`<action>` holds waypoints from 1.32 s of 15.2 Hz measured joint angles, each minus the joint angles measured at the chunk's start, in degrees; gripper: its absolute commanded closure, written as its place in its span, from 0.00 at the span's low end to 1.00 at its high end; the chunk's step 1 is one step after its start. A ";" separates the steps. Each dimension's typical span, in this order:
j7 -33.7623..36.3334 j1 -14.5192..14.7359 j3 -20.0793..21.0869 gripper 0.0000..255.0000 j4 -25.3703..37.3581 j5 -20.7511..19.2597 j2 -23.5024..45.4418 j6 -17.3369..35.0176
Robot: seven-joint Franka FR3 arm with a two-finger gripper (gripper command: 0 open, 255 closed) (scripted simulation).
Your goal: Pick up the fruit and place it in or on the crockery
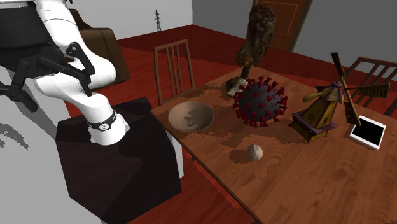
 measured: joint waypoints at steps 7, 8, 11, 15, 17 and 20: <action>6.17 1.93 5.66 0.00 -1.68 3.38 3.63 5.78; 7.50 2.29 6.86 0.00 -1.57 4.01 4.64 6.83; 10.84 3.07 9.99 0.00 -1.62 5.41 7.94 10.56; 15.78 4.03 14.57 0.00 -1.22 6.81 12.78 15.58; 18.65 4.28 17.12 0.00 0.48 7.03 16.33 17.77; 22.79 4.50 20.58 0.00 2.65 6.76 21.06 20.74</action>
